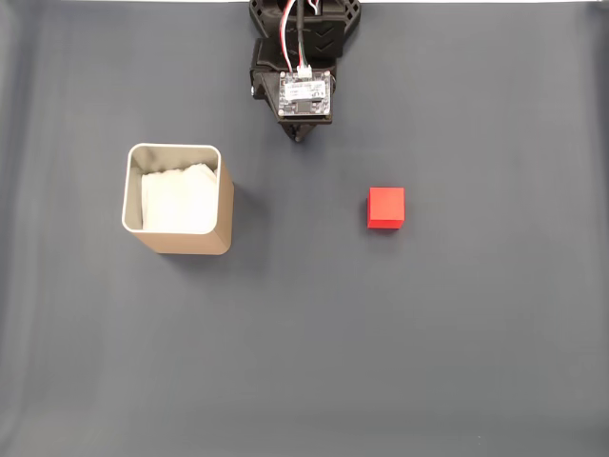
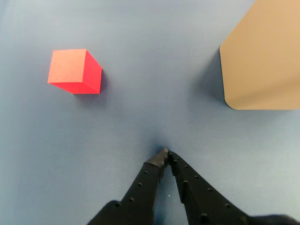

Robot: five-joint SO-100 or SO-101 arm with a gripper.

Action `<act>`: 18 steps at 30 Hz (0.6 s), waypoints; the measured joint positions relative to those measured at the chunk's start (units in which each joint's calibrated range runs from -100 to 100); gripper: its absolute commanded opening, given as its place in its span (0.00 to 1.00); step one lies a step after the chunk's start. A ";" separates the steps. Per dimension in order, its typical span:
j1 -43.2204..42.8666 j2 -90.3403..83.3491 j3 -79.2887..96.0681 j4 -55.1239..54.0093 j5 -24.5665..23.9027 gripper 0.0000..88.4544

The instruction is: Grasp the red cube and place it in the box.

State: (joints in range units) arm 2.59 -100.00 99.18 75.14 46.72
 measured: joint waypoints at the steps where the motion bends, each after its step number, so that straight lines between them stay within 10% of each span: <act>1: 0.00 0.00 0.00 0.00 0.00 0.00; 18: -0.45 0.27 0.00 -18.60 -2.00 0.00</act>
State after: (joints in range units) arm 2.14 -99.73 99.18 56.54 44.71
